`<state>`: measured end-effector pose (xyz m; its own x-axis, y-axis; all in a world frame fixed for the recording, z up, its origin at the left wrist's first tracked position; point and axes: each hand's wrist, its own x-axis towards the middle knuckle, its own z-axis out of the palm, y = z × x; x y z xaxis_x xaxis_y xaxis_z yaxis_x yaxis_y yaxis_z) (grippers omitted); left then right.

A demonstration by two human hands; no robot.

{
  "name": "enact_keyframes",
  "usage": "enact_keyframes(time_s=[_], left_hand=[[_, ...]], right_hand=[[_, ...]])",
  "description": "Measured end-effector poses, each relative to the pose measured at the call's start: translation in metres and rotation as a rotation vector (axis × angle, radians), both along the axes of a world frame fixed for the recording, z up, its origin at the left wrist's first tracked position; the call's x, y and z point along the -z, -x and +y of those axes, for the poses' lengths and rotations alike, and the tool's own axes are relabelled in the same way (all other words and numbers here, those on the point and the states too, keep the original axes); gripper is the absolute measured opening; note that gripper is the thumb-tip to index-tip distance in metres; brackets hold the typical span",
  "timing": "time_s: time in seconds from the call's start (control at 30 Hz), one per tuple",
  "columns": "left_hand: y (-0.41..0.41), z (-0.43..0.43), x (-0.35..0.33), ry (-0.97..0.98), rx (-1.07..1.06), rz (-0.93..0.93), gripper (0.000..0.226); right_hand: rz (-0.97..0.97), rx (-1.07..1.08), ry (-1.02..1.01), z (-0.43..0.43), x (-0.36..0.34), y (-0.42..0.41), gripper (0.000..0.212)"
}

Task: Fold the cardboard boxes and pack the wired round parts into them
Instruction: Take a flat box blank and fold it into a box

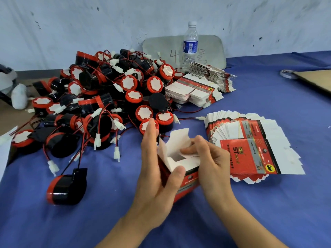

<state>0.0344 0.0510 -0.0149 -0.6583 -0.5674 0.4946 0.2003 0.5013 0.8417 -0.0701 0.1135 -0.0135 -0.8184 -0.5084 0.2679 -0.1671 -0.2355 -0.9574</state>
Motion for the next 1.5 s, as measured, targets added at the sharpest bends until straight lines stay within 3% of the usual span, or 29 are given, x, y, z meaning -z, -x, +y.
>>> enact_keyframes(time_s=[0.17, 0.37, 1.07, 1.23, 1.5], left_hand=[[0.004, 0.002, 0.007, 0.283, -0.038, -0.048, 0.074], [0.003, 0.001, 0.008, 0.336, -0.02, -0.002, 0.066], [0.0, 0.002, 0.005, 0.289, -0.048, 0.035, 0.056], [-0.002, 0.001, 0.001, 0.281, -0.078, 0.041, 0.043], [-0.003, -0.004, -0.001, 0.245, -0.127, 0.032, 0.026]], right_hand=[[-0.129, 0.118, 0.076, 0.005, -0.007, 0.007, 0.052], [-0.209, 0.099, 0.026, 0.005, -0.009, 0.008, 0.042], [-0.361, -0.191, 0.049, 0.009, -0.016, 0.014, 0.039], [-0.383, -0.258, 0.104, 0.009, -0.015, 0.015, 0.037], [-0.447, -0.496, 0.148, 0.012, -0.016, 0.022, 0.06]])
